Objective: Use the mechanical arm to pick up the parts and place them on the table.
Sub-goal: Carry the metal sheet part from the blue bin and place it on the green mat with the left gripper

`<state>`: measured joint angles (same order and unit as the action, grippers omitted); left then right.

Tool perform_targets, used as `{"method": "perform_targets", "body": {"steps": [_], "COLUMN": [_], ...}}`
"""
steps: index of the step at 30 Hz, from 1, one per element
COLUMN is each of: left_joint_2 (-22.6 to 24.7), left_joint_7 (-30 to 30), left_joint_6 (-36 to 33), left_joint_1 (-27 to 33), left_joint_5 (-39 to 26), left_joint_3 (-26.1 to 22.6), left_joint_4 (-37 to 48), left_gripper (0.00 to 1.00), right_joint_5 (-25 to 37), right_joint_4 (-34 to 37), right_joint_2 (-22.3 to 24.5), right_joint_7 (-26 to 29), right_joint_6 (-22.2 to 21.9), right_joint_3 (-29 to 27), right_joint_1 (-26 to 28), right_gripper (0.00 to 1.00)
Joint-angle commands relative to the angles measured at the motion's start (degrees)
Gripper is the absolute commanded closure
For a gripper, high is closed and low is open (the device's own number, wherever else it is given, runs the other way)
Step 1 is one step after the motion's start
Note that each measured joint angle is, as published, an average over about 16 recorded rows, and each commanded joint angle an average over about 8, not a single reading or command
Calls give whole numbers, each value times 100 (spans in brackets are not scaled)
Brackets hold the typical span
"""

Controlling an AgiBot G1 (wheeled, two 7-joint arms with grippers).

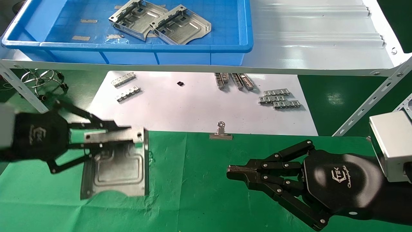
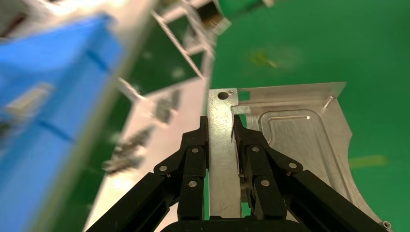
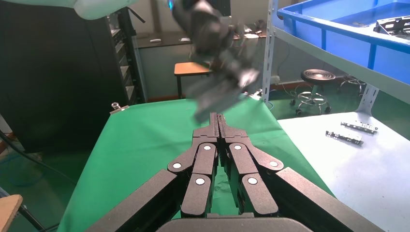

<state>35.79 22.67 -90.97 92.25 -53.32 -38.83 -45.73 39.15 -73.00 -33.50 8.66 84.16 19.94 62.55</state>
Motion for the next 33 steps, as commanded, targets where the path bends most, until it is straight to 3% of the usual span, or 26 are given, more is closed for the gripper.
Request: {"method": "perform_targets", "body": {"steps": [1, 9, 30, 32, 33], "left_joint_2": [-91, 217, 900, 948, 972], "left_joint_7": [238, 970, 1601, 1645, 1676], "left_joint_6": [-6, 413, 1191, 1260, 1297], "left_joint_1": [-131, -247, -666, -690, -701], "left_joint_5": [-40, -700, -954, -957, -962], "left_joint_3": [-245, -769, -884, -880, -879], "left_joint_4": [-180, 525, 1363, 1433, 1462], "left_gripper": [100, 100, 100, 94, 82], "right_joint_5": [0, -1, -2, -2, -2], "right_joint_4": [0, 0, 0, 0, 0], "right_joint_2": [0, 0, 1, 1, 1], "right_joint_7": [0, 0, -2, -2, -2], "right_joint_6": [0, 0, -1, -1, -1], "right_joint_3": [0, 1, 3, 3, 3], "right_joint_1": [0, 0, 1, 1, 1], "right_gripper": [100, 100, 100, 100, 100]}}
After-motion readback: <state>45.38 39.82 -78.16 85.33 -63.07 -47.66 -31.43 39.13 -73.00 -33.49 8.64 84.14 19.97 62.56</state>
